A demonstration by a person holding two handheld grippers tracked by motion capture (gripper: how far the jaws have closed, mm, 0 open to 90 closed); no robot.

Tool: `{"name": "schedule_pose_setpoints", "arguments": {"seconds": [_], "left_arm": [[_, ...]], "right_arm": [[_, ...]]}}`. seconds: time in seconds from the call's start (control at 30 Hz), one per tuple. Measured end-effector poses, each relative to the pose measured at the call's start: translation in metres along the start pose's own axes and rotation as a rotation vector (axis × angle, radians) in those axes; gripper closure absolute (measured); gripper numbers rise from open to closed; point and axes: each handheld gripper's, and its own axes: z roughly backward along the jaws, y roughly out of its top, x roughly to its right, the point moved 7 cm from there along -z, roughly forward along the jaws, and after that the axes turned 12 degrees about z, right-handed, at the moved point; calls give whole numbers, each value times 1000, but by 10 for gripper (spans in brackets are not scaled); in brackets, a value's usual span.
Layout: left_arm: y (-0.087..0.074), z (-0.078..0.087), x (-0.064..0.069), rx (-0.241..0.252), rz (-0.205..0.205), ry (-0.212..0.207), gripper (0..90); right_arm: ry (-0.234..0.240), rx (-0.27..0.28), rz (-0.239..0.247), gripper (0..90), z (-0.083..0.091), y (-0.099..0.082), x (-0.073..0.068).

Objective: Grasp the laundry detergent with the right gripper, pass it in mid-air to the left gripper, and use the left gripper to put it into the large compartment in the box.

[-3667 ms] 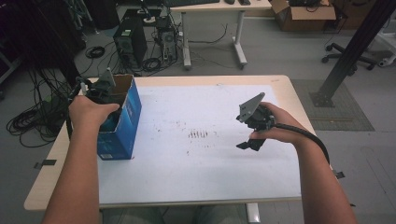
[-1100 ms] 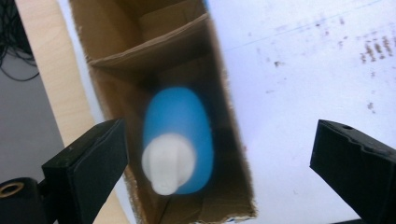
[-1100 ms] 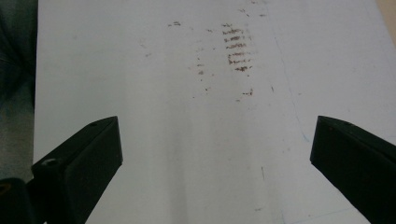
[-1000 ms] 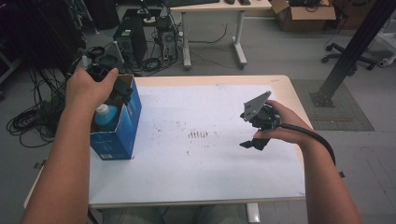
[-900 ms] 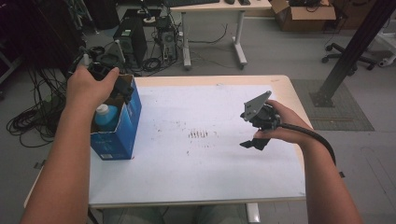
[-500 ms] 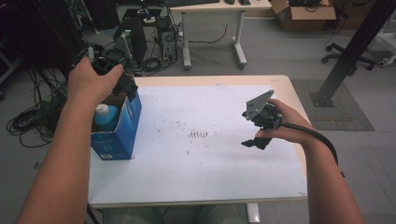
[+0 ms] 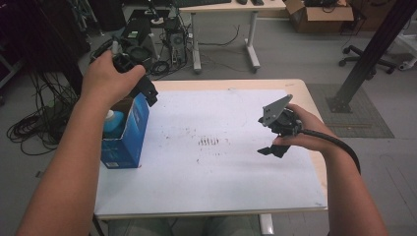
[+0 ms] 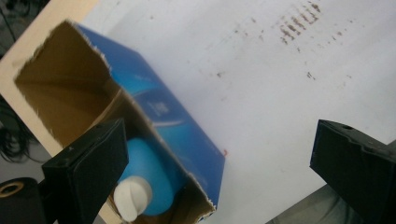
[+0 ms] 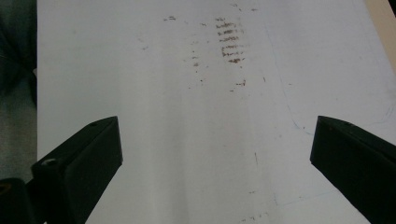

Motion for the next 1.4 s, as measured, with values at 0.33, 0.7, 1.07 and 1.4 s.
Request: {"name": "schedule_pose_setpoints", "arguments": {"seconds": [0.33, 0.7, 1.07, 1.4], "left_arm": [[7, 1, 35, 2, -224, -94, 45], [0, -11, 69, -106, -448, -228, 44], [-6, -21, 77, -148, -573, -223, 45], [-11, -27, 77, -168, -558, -219, 45]], "right_arm": [[3, -1, 8, 22, 5, 1, 1], [34, -31, 35, 22, 1, 8, 3], [111, -119, 29, 26, -4, 2, 11], [130, -152, 20, 27, -2, -2, 13]]}}
